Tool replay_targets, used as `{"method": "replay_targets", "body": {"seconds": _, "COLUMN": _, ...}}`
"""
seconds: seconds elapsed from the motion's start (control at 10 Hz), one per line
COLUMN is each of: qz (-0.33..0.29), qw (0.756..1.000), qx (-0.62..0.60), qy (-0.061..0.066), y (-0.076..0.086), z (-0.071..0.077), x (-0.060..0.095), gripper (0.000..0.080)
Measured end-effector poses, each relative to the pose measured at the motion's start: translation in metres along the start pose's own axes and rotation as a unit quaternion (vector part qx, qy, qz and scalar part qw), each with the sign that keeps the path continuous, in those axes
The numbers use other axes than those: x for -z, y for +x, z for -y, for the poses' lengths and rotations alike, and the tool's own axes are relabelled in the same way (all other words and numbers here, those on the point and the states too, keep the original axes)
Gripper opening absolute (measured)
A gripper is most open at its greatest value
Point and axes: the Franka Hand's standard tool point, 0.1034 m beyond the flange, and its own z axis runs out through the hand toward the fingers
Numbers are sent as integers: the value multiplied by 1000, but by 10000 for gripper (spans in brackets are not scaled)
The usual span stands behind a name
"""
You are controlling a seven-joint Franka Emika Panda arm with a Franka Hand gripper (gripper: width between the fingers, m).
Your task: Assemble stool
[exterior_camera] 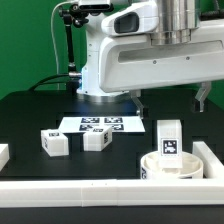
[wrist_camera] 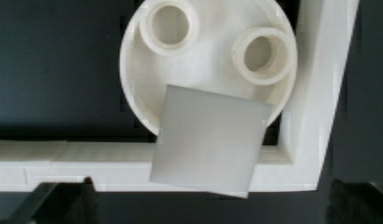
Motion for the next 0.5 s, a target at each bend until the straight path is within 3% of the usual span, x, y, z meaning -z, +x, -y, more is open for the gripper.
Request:
{"method": "replay_targets", "body": {"seconds": 0.3, "qz": -6, "qw": 997, "qx": -83, "qy": -3, "y": 3, "z": -11, "x": -4, "gripper": 649}}
{"method": "replay_targets", "body": {"seconds": 0.5, "qz": -4, "qw": 996, "qx": -89, "qy": 1, "y": 1, "z": -7, "x": -14, "gripper": 649}}
